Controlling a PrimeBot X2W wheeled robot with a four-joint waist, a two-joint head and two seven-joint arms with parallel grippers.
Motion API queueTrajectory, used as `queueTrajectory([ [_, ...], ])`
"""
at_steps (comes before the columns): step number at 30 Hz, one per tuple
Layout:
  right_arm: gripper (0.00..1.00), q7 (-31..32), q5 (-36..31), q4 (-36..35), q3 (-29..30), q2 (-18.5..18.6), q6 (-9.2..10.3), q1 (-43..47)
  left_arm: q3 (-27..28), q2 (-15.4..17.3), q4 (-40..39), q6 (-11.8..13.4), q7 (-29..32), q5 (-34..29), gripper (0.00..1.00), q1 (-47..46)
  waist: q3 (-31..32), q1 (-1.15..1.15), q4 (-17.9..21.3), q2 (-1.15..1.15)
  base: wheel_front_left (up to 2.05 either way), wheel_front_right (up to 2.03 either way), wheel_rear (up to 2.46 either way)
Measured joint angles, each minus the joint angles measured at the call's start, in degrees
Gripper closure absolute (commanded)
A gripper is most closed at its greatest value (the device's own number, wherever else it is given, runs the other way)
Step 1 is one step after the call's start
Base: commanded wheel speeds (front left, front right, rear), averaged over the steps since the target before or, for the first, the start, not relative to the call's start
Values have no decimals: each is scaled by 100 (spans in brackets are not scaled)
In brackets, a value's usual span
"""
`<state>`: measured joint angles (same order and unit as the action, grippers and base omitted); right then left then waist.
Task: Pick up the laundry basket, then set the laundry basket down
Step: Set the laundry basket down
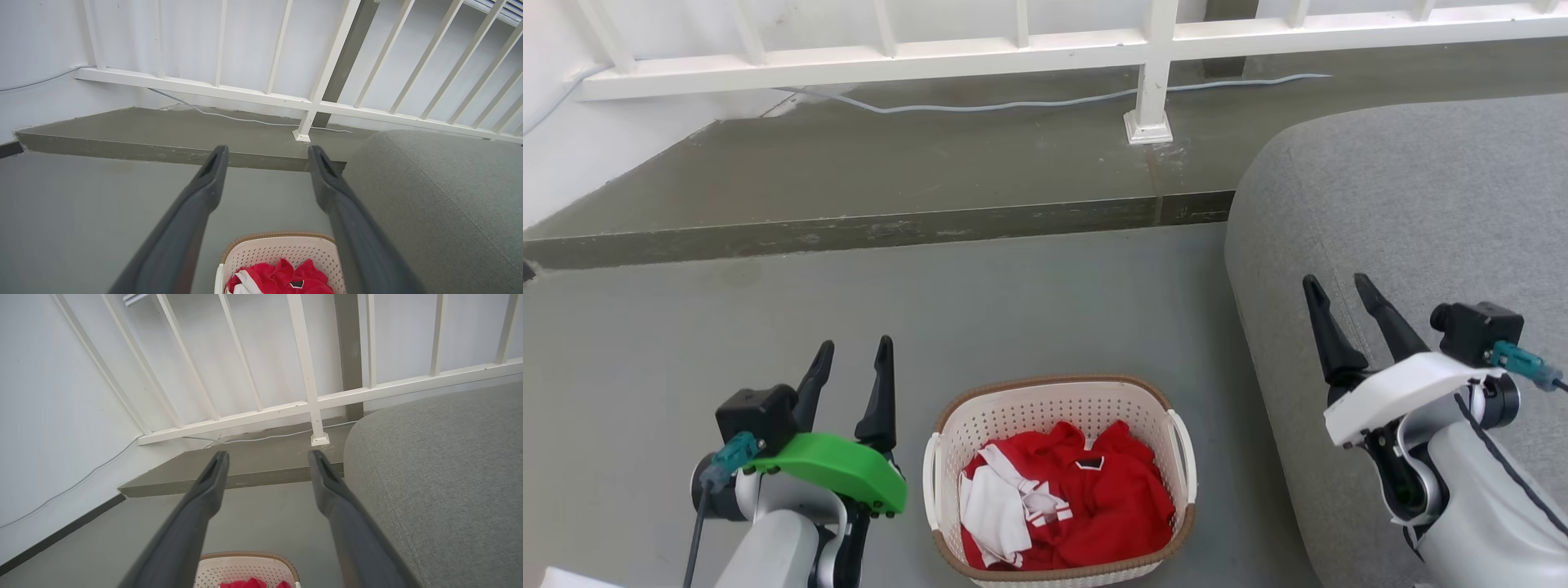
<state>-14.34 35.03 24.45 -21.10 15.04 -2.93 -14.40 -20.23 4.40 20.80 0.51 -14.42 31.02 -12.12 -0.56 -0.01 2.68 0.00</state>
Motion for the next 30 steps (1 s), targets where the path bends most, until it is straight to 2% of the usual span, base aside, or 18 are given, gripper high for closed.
queueTrajectory([
  [18, 0, -1, -409, -365, 360, -208, -9, 477, 190, -104, -319, -57, 0, -288, 0, 419, 5, 0, -39, 0, 0, 0, 0],
  [30, 0, -1, -645, -442, 516, -293, -89, 609, 345, -140, -447, -129, 0, -370, 0, 519, 2, 0, -36, 0, 0, 0, 0],
])
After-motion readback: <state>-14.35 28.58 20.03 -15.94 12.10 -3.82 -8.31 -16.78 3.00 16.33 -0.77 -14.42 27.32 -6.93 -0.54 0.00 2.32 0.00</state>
